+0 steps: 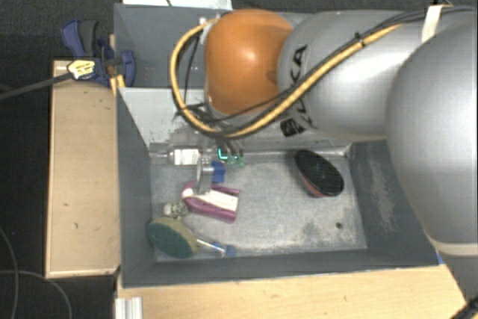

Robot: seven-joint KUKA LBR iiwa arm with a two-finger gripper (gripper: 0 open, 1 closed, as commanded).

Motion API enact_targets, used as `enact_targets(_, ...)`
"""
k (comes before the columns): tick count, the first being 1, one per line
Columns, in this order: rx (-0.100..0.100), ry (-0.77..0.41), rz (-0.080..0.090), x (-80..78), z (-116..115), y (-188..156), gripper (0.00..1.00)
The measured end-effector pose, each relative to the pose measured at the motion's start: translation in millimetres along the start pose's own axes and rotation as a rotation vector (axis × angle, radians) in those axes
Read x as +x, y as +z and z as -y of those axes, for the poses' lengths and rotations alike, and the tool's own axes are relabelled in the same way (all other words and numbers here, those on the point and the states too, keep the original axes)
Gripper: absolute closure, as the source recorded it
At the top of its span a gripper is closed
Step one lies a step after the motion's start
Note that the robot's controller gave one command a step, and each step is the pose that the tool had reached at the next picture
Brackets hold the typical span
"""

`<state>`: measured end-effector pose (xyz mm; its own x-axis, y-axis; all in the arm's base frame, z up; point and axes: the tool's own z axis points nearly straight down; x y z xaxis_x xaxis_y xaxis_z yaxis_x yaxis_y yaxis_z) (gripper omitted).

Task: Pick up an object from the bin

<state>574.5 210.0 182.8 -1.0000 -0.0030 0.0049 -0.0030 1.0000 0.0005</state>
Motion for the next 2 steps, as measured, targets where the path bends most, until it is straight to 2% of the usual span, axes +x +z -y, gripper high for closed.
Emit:
enact_targets(1, 0.001, -0.298, 0.003, 20.3, 54, 98, 0.0)
enact_targets(2, -0.001, -0.318, 0.005, 68.5, 30, 65, 0.0)
